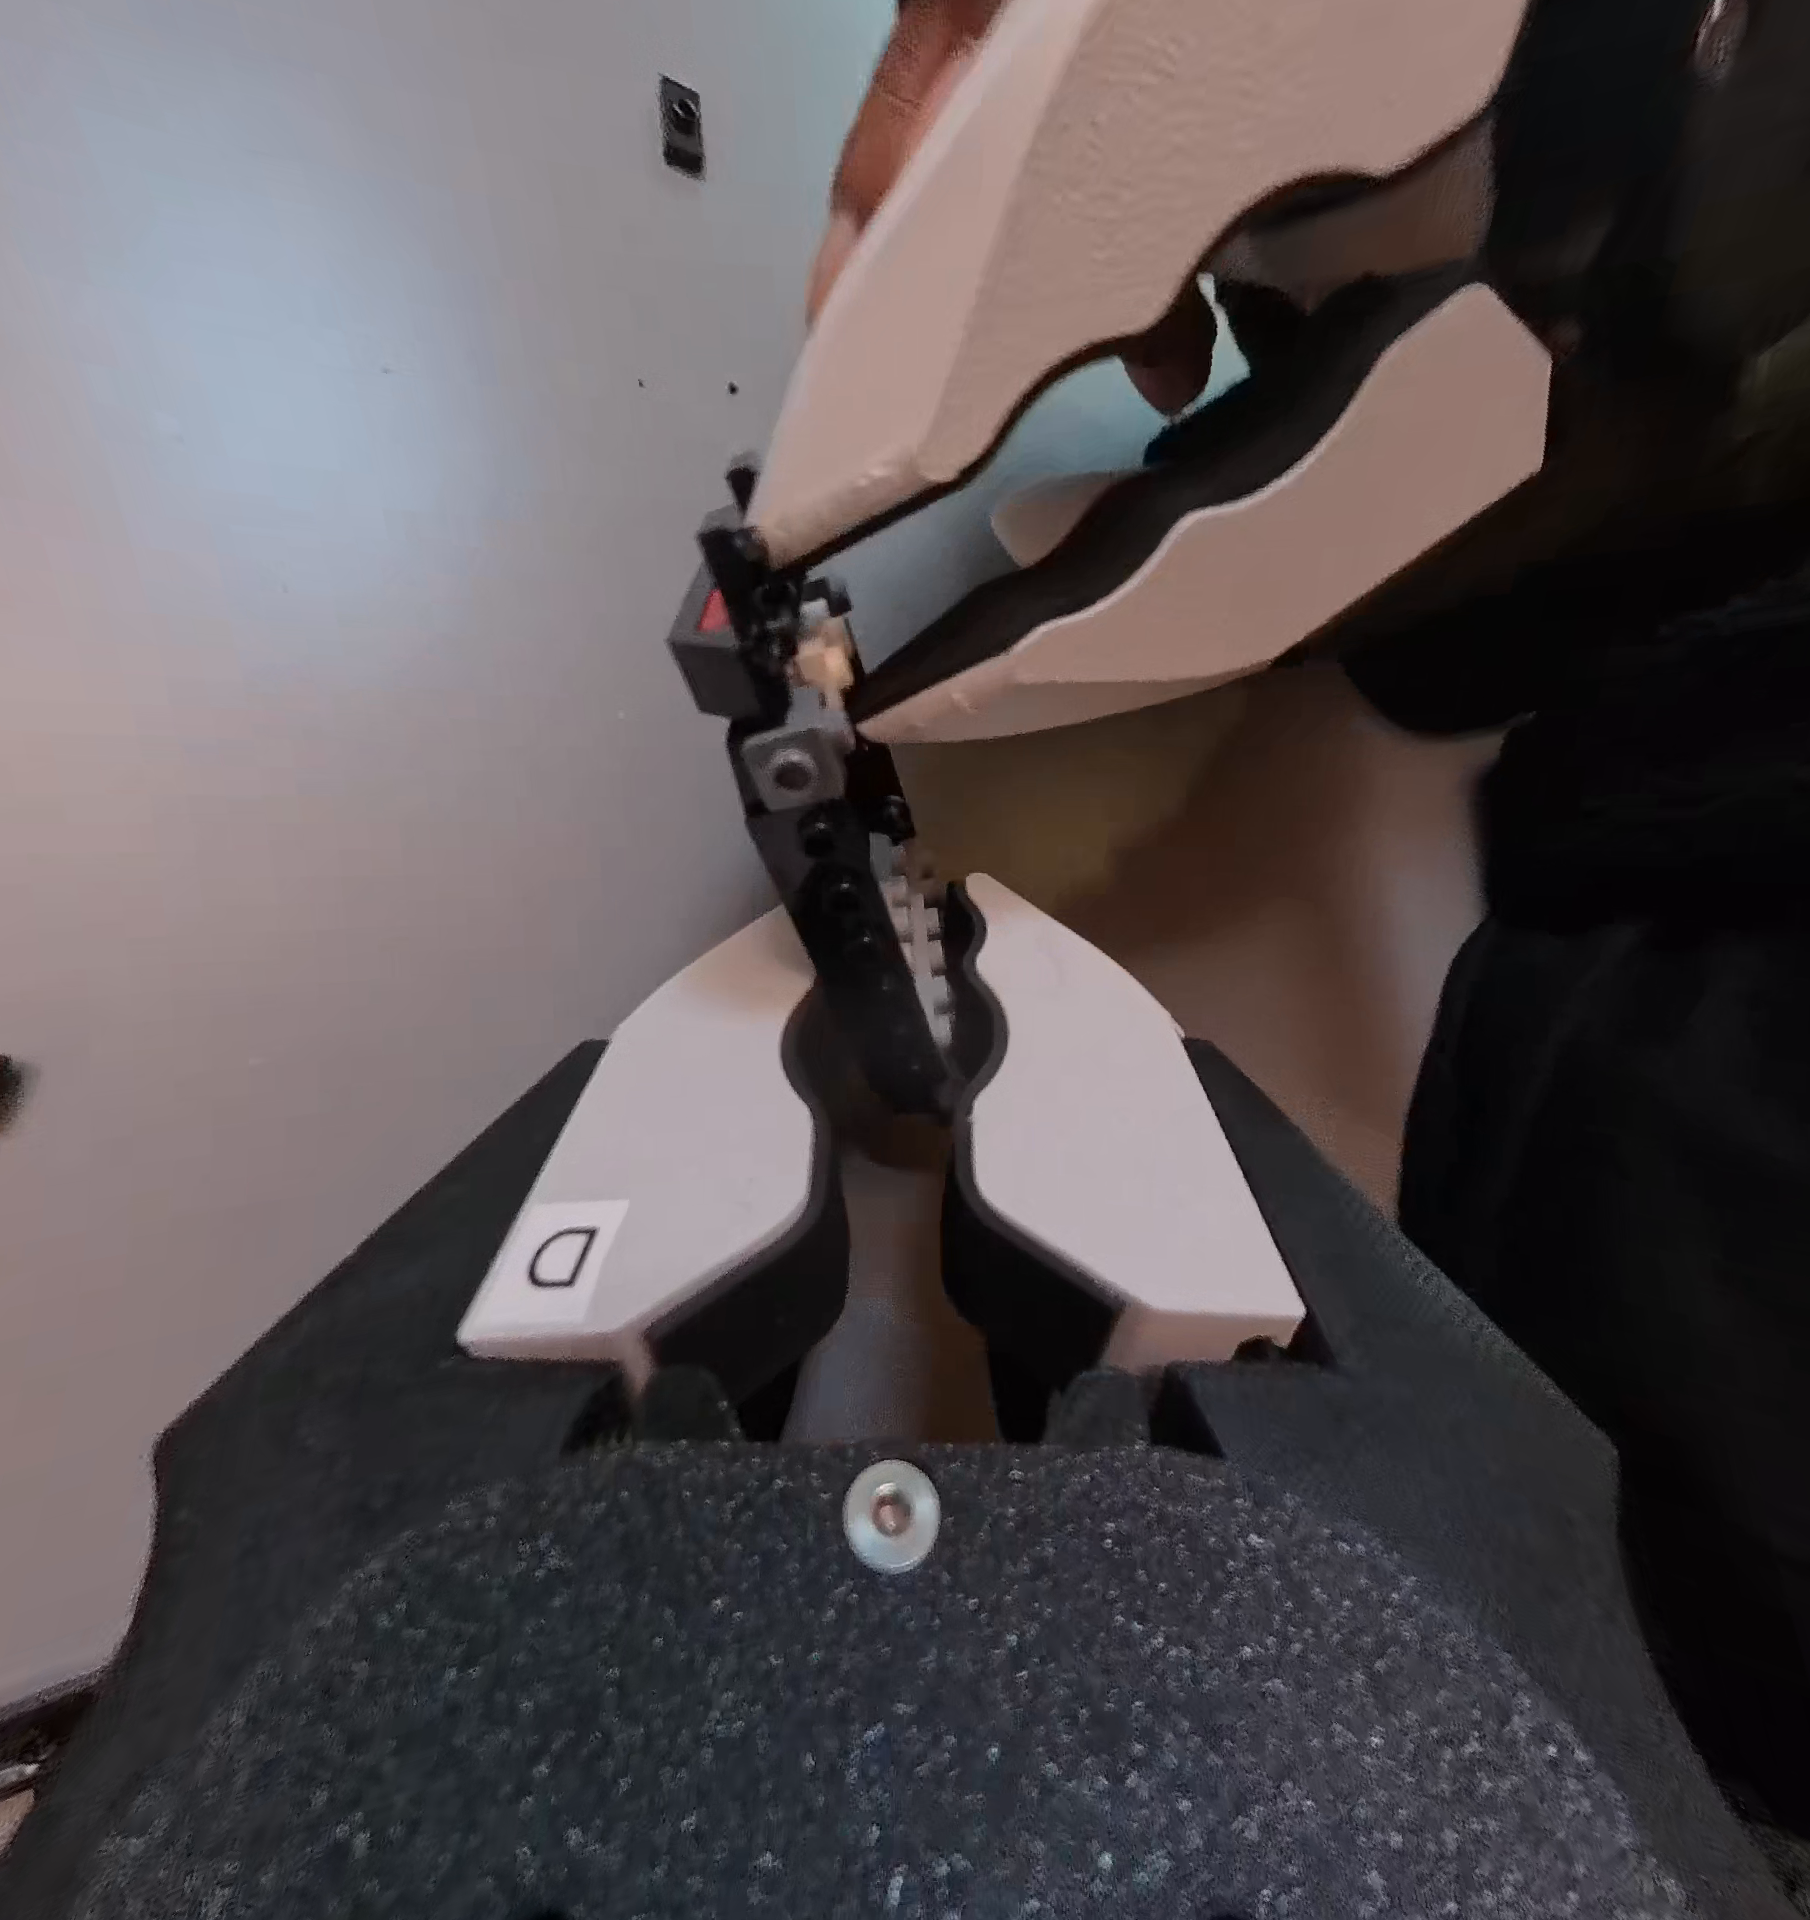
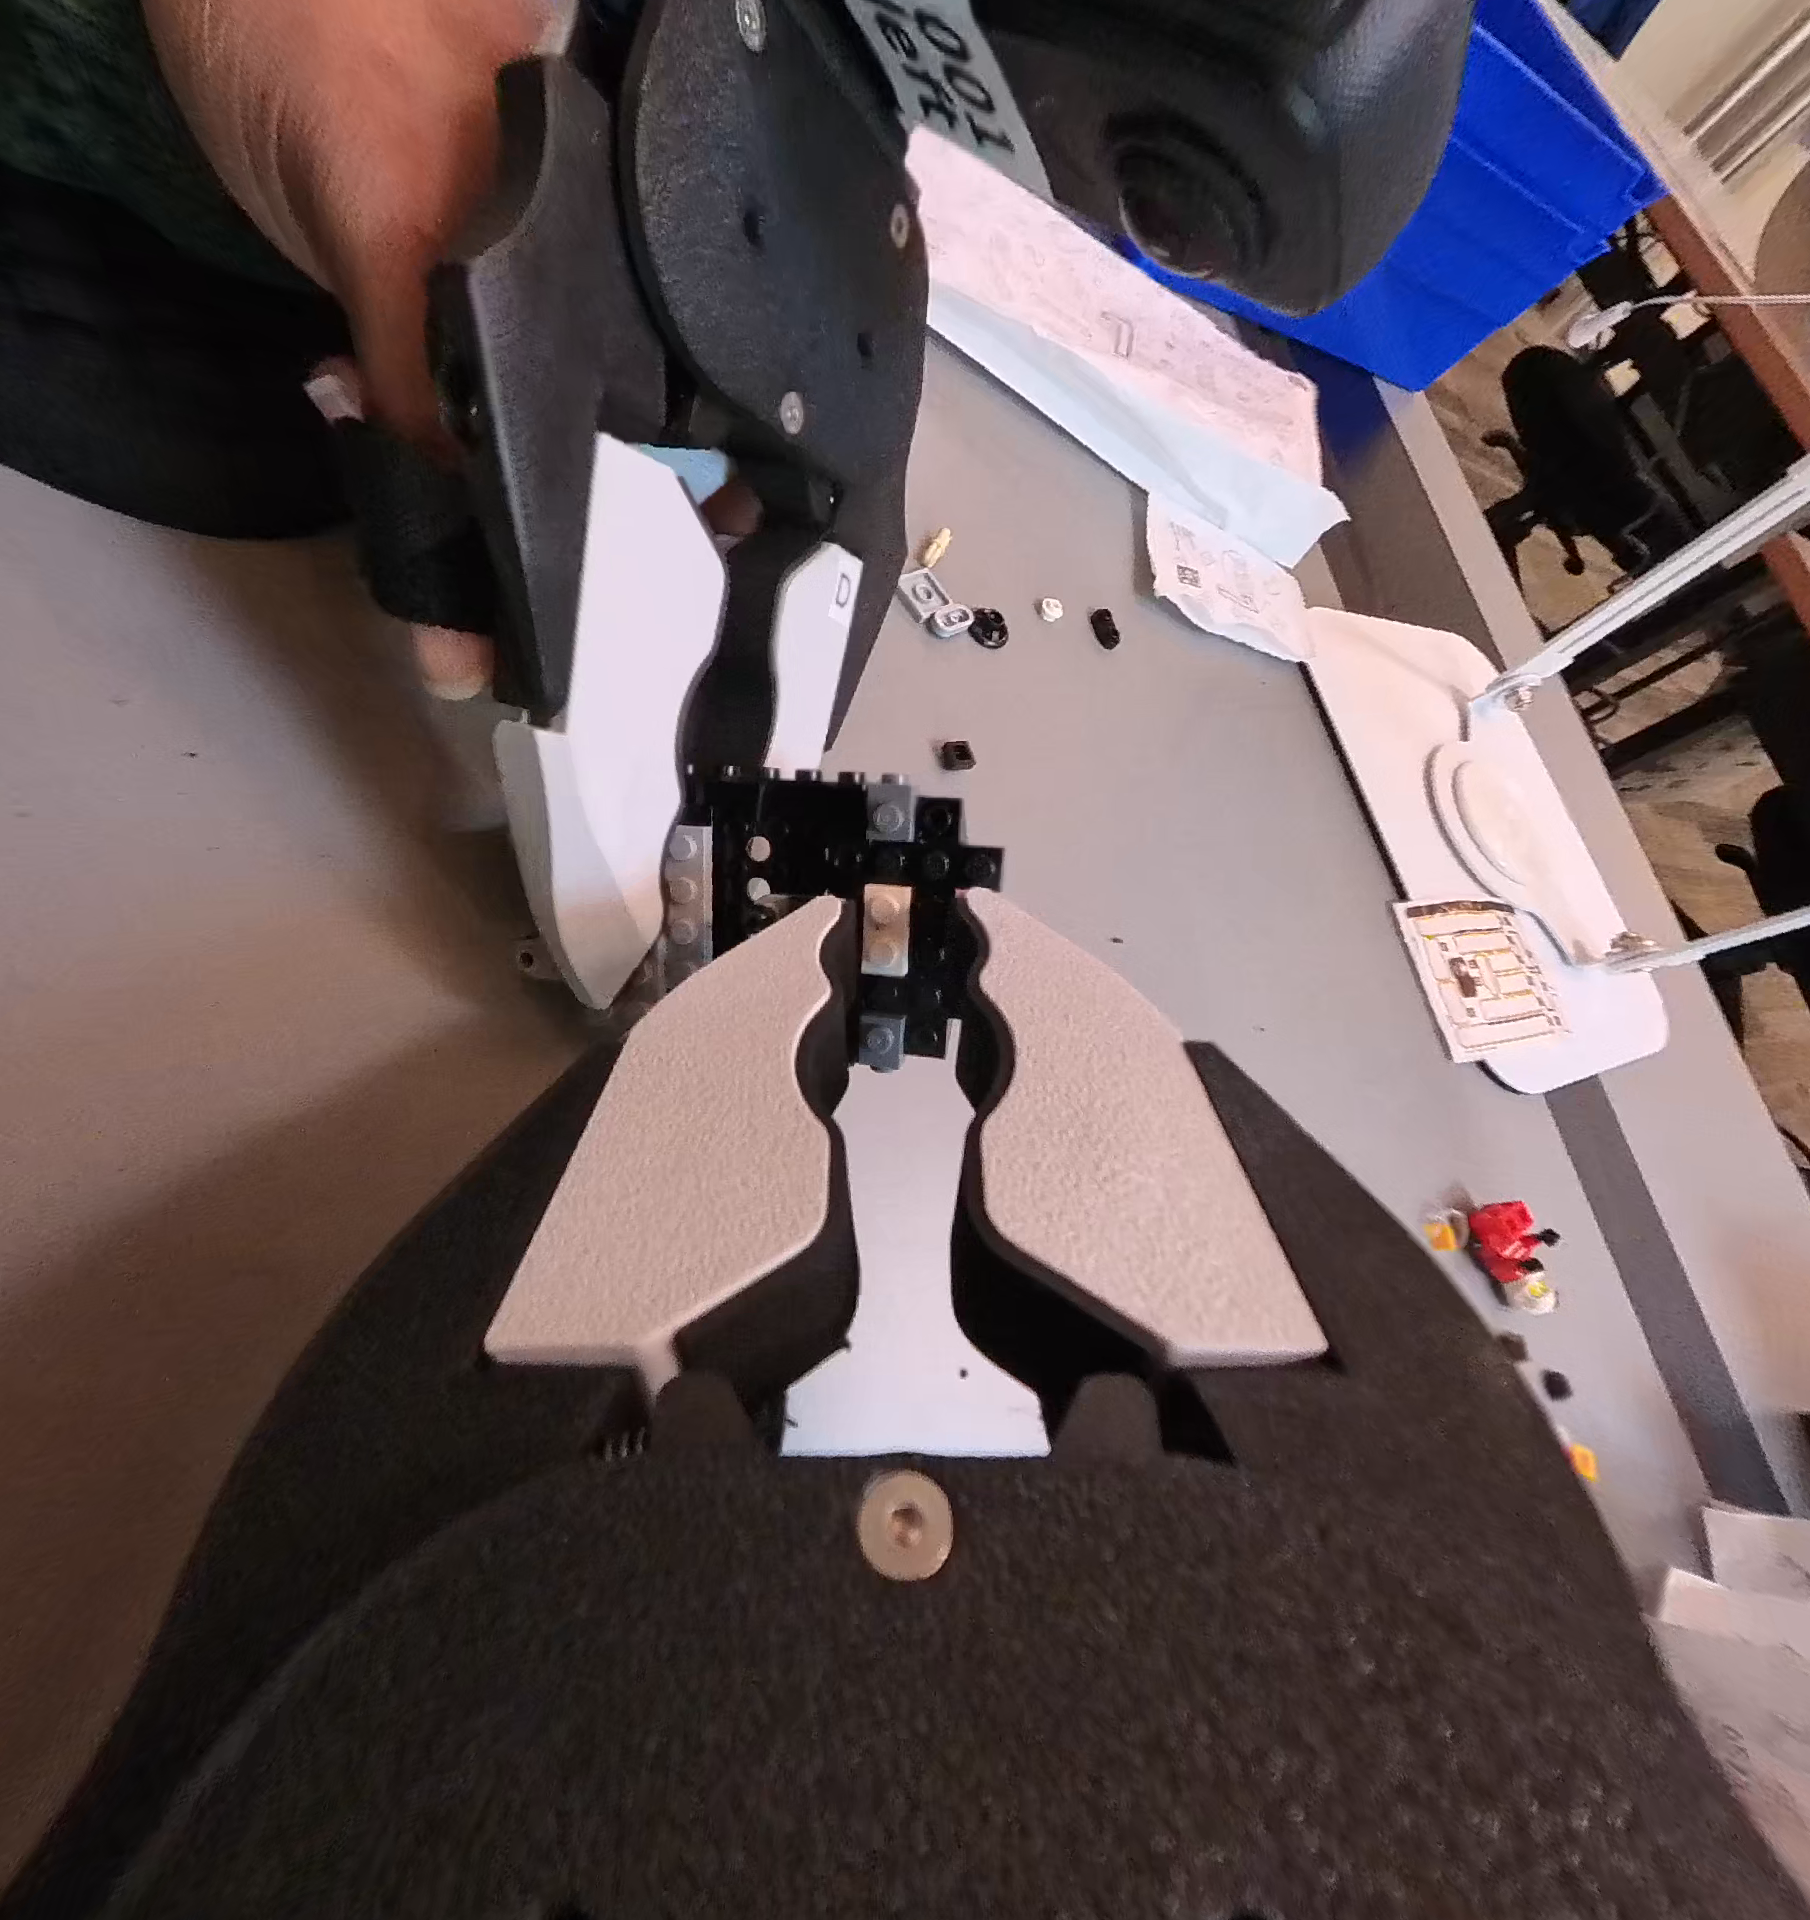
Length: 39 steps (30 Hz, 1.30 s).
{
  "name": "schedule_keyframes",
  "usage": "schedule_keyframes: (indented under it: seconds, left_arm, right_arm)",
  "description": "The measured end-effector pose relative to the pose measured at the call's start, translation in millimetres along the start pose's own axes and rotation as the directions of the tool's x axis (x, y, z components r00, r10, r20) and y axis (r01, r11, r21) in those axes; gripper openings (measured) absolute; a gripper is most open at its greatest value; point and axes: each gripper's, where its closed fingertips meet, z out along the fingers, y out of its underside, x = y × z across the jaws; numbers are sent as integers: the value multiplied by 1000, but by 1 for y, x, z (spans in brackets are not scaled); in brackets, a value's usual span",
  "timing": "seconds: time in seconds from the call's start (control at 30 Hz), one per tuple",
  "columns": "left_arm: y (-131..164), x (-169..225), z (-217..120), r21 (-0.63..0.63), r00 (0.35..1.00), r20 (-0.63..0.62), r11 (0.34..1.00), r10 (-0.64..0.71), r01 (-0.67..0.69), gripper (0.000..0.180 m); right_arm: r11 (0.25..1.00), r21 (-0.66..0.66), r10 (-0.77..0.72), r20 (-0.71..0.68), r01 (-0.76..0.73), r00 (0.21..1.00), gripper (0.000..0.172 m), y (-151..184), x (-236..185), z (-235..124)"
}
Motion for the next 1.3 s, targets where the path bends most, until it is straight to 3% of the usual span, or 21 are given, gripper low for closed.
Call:
schedule_keyframes:
  seconds: [0.27,0.37,0.4,0.47,0.63,0.7,0.77,0.9,0.97,1.07,1.17,1.3]
  left_arm:
    - [3,2,2,-39,986,76,988,149,-147,19]
    - [2,1,2,-32,987,75,990,139,-137,19]
    - [2,1,1,-28,989,66,991,129,-127,18]
    - [3,8,1,-14,993,16,993,118,-118,15]
    - [-4,-4,-2,36,996,66,998,51,-54,15]
    - [-8,-10,-4,68,995,95,997,34,-40,15]
    - [-10,-9,-5,88,997,72,996,19,-25,15]
    - [-26,9,-13,203,998,-56,979,25,-14,15]
    - [-28,13,-12,217,997,-63,976,45,-30,15]
    - [-28,26,-10,219,988,-125,974,91,-62,17]
    - [-33,29,-18,256,979,-110,956,173,-140,35]
    - [-42,33,-30,313,969,-89,930,231,-193,14]
  right_arm:
    - [998,29,61,64,-63,996,13,0,-3,-6]
    - [984,65,157,121,-166,980,13,-3,-3,-9]
    - [976,85,187,128,-199,974,0,-4,0,-11]
    - [943,133,286,140,-305,948,0,-2,15,-20]
    - [964,124,224,104,-236,969,0,-4,15,-23]
    - [978,59,197,78,-201,977,25,0,11,-15]
    - [968,71,238,64,-243,969,31,0,12,-12]
    - [903,88,400,179,-419,899,36,4,14,-13]
    - [854,131,459,264,-503,848,27,-6,13,-18]
    - [832,163,447,370,-531,815,17,-22,3,-25]
    - [889,170,341,372,-424,863,15,-20,-3,-30]
    - [927,154,252,421,-343,871,15,-22,-13,-33]
